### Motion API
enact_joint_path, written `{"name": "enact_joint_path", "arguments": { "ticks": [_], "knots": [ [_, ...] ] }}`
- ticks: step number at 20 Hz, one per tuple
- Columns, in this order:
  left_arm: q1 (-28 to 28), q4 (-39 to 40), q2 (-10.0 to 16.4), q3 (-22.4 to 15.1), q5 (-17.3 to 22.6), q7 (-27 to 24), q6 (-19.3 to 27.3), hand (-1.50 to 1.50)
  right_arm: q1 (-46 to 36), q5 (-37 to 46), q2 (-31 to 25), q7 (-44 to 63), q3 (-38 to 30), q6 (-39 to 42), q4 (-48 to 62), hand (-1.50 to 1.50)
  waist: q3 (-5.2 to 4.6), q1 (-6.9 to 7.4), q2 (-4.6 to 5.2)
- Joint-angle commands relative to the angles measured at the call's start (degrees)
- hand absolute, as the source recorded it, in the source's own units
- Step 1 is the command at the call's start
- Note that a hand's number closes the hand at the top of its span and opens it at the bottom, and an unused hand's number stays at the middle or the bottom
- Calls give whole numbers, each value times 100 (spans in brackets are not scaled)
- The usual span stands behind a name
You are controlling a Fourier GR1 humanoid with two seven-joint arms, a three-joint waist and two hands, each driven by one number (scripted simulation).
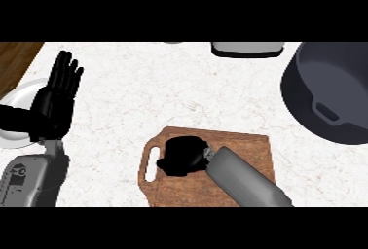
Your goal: Pick the bell pepper from the cutting board and place it in the pot
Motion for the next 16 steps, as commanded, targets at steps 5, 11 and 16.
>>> {"name": "enact_joint_path", "arguments": {
  "ticks": [5,11,16],
  "knots": [
    [84,-81,16,102,99,18,-112,0,231,-107,124,1138,-711,-581,74,150,28,47,118],
    [253,-141,52,129,39,-8,-55,0,12,-633,128,4077,-2888,-449,242,150,33,-198,110],
    [158,-145,3,43,41,-50,-113,0,-590,-747,130,6277,-3651,-1379,112,150,25,123,114]
  ]
}}
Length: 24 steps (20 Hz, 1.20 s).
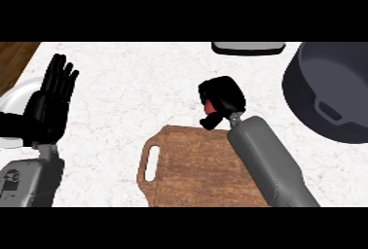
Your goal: Pick the bell pepper from the cutting board and place it in the pot
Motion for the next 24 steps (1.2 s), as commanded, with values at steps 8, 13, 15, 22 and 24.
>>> {"name": "enact_joint_path", "arguments": {
  "ticks": [8,13,15,22,24],
  "knots": [
    [-57,-26,-70,-139,-62,25,-20,0,-1550,1552,22,4829,-631,-1625,115,150,-11,195,-38],
    [-39,118,-106,-93,-74,-110,-23,0,-2068,2508,19,5901,-673,-1758,322,150,-7,76,-12],
    [-221,117,-5,-30,-115,23,13,0,-1697,2438,-226,5651,-777,-1991,-34,150,1,-19,-27],
    [73,257,-69,75,-48,-332,-108,0,-822,1916,-1041,5075,-1425,-1494,-748,150,1,-81,-38],
    [-56,-70,55,128,-44,173,3,0,-652,1939,-1154,5097,-1417,-1091,-978,150,2,-57,-48]
  ]
}}
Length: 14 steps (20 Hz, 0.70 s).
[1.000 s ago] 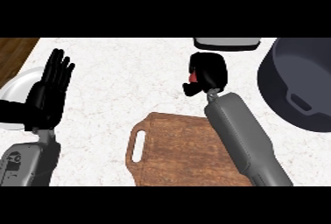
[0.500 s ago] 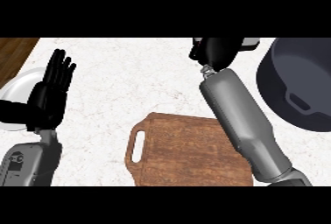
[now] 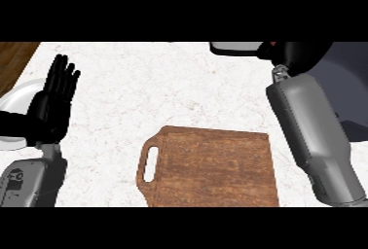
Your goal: Pick the bell pepper from the cutting board and place it in the pot
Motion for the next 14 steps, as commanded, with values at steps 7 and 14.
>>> {"name": "enact_joint_path", "arguments": {
  "ticks": [7,14],
  "knots": [
    [-13,242,10,128,47,-285,-186,0,1467,-1060,-1299,-1215,-906,-143,-994,150,2,-33,21],
    [205,-409,-154,-151,-171,149,1,0,1714,-1854,-1720,-2339,-1462,-679,-99,150,4,71,25]
  ]
}}
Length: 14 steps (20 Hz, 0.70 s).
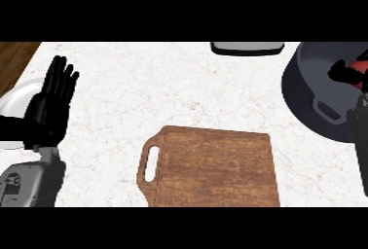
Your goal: Pick the bell pepper from the cutting board and place it in the pot
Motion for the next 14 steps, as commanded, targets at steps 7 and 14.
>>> {"name": "enact_joint_path", "arguments": {
  "ticks": [7,14],
  "knots": [
    [265,-25,-127,-60,-62,-247,-160,0,-284,-508,-523,-1147,-619,-1052,2016,150,1,87,19],
    [46,38,-189,-60,-81,-65,-21,0,-527,-1912,-565,-1944,-1408,-251,2947,-150,9,110,43]
  ]
}}
